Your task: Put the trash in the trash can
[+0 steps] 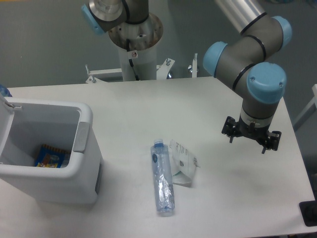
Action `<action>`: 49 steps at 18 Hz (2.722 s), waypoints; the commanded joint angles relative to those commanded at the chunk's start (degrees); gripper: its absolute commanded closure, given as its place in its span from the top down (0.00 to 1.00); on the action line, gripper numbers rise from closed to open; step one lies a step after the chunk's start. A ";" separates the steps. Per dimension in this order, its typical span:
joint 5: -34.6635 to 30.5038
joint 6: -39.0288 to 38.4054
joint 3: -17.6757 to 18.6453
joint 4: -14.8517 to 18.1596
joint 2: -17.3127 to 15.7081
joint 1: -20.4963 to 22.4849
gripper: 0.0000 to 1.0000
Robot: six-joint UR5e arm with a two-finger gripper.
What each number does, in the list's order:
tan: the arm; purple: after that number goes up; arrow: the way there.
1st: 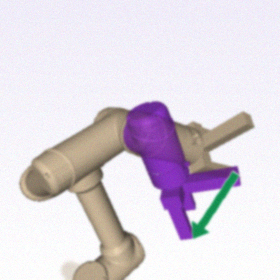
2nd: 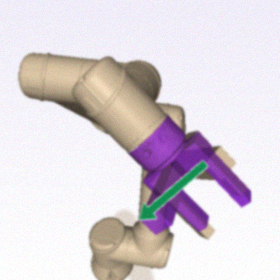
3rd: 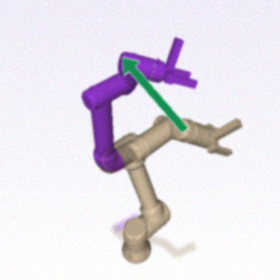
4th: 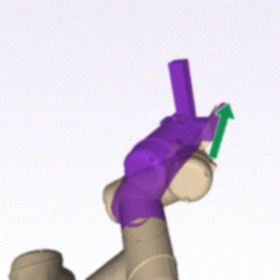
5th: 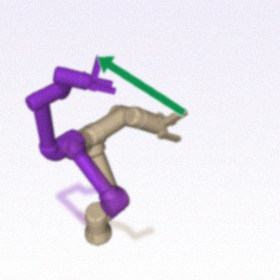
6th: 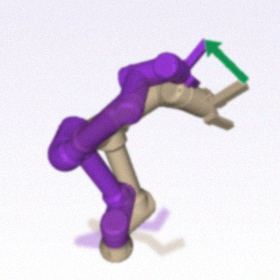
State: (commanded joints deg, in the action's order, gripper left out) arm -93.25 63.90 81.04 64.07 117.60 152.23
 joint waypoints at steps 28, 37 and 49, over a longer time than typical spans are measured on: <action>0.18 -25.38 14.85 -13.36 -3.87 -8.87 1.00; 0.62 -31.20 15.82 -13.45 -3.17 -13.44 1.00; -1.76 -32.78 13.97 -14.06 0.61 -14.06 0.28</action>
State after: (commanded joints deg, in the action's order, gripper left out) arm -95.01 31.11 95.01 50.01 118.21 138.16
